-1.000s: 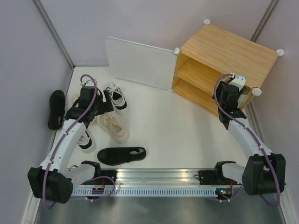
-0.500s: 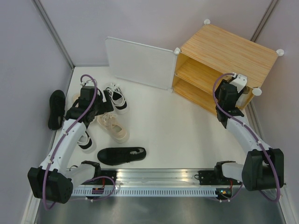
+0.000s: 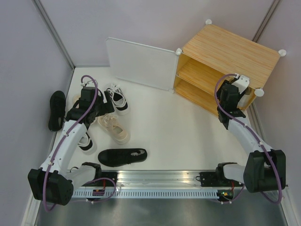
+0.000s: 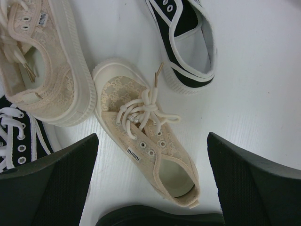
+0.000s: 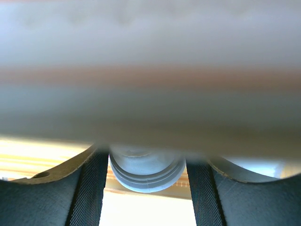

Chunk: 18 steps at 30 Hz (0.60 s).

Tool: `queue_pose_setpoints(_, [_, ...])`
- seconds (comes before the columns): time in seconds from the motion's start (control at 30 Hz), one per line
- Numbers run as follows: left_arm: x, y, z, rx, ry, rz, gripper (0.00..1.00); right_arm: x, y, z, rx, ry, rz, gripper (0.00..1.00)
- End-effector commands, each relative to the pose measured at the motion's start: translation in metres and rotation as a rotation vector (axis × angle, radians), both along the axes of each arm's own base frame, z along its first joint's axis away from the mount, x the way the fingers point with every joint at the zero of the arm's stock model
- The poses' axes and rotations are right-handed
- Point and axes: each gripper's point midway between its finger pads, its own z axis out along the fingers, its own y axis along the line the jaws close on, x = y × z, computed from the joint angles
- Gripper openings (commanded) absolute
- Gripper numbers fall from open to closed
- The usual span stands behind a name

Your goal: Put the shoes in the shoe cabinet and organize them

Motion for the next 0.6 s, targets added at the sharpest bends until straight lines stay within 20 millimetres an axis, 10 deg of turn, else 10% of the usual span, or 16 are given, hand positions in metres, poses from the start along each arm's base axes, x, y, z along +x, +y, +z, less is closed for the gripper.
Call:
queue_pose_setpoints(0.0, [0.004, -0.001, 0.008, 0.018, -0.040, -0.030, 0.99, -0.015, -0.013, 0.001, 0.025, 0.004, -0.072, 0.54])
queue_pose_setpoints(0.27, [0.005, -0.001, 0.008, 0.017, -0.041, -0.031, 0.99, -0.015, -0.001, 0.021, 0.049, -0.007, 0.008, 0.77])
queue_pose_setpoints(0.57, [0.004, -0.001, 0.009, 0.018, -0.043, -0.030, 0.99, -0.019, 0.010, 0.019, 0.089, 0.009, 0.056, 0.81])
